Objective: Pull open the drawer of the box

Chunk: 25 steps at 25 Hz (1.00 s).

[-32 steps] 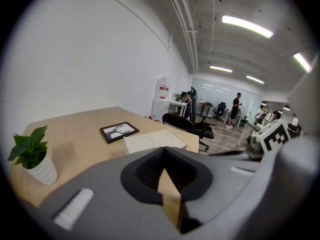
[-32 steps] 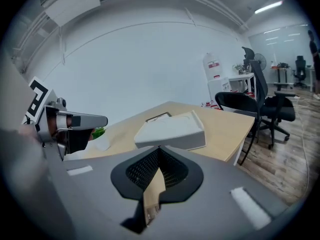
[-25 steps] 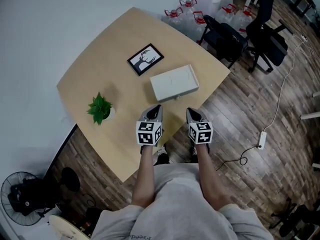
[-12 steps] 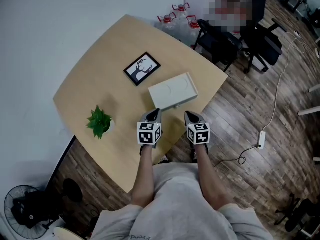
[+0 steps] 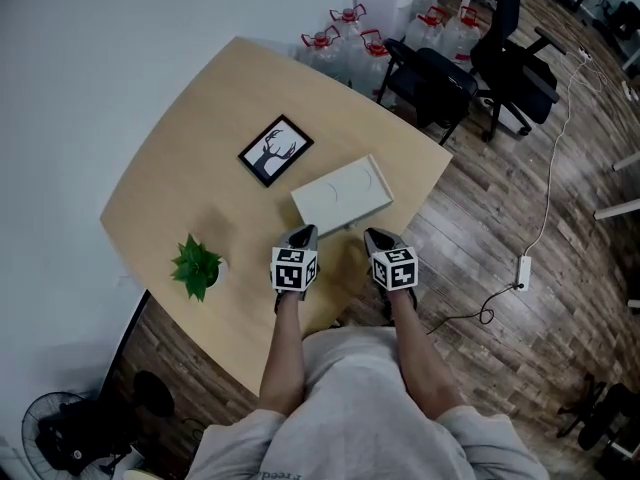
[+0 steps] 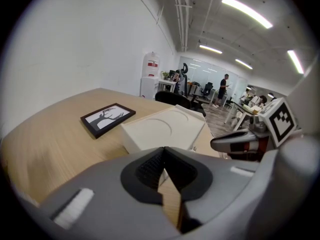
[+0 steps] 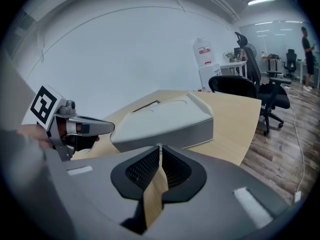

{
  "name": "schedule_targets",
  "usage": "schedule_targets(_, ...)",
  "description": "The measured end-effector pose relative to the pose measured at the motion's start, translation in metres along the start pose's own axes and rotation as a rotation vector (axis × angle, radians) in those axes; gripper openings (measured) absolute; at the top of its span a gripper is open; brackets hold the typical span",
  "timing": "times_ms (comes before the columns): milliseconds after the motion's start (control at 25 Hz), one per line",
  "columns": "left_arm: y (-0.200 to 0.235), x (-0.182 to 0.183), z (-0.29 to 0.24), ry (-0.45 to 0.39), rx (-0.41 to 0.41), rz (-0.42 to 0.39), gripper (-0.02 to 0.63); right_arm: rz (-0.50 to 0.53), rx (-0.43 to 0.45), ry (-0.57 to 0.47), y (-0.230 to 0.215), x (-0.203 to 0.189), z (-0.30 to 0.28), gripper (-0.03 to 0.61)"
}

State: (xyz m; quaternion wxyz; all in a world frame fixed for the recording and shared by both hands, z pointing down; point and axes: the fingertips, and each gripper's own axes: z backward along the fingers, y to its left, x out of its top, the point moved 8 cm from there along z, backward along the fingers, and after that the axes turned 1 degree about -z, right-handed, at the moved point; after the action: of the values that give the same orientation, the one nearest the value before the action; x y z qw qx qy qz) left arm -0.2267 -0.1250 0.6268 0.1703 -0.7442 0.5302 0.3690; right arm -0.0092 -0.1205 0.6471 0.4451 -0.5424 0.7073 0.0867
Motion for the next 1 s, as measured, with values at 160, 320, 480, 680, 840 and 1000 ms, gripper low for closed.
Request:
schedule_targets(160,0.006,0.007,-0.014,0.034,-0.058,-0.105,0.054,0.012,0.007,0.022,0.002,0.000,-0.010,-0.002)
schedule_targets(320,0.007,0.013,-0.026,0.065,-0.120,-0.220,0.052,0.019,0.005,0.047,0.004,-0.003,-0.018,0.002)
schedule_targets(480,0.002,0.019,-0.034,0.104,-0.182,-0.293,0.054,0.029,0.012,0.060,0.006,-0.003,-0.025,0.015)
schedule_targets(680,0.002,0.022,-0.035,0.084,-0.224,-0.307,0.054,0.042,0.021,0.078,0.005,-0.005,-0.031,0.031)
schedule_targets(840,0.002,0.022,-0.036,0.088,-0.232,-0.312,0.054,0.052,0.027,0.091,0.005,-0.007,-0.037,0.044)
schedule_targets(1000,0.001,0.021,-0.035,0.090,-0.223,-0.302,0.054,0.064,0.021,0.097,0.006,-0.005,-0.043,0.052)
